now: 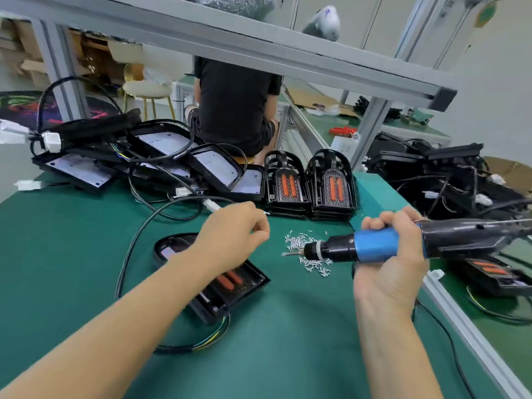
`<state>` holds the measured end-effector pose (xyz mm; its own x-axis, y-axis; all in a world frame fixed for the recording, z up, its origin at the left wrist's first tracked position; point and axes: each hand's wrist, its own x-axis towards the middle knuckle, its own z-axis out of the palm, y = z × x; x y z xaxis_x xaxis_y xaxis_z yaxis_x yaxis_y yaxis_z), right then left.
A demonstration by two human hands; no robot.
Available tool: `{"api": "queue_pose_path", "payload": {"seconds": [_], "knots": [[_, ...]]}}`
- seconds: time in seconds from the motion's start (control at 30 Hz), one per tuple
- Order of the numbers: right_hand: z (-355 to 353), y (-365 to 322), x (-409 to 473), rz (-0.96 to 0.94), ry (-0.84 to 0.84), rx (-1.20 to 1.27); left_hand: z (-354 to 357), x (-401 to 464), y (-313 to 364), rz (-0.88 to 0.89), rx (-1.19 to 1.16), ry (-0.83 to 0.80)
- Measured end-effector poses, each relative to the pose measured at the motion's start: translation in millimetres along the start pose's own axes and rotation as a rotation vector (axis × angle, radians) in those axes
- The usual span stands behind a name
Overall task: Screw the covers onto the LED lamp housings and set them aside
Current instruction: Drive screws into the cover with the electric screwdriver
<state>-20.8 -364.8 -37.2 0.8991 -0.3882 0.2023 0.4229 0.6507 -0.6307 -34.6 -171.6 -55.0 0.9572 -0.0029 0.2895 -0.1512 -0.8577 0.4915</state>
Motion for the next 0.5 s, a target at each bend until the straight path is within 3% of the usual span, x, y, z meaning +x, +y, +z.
{"api": "queue_pose_path", "payload": {"seconds": [0.23, 0.5], "knots": [[-34, -13, 10, -0.028, 0.019, -0.064, 76, 43, 41, 0.004, 0.342, -0.252], [-48, -14, 25, -0.080, 0.110, -0.080, 105, 43, 38, -0.110, 0.322, -0.325]]}}
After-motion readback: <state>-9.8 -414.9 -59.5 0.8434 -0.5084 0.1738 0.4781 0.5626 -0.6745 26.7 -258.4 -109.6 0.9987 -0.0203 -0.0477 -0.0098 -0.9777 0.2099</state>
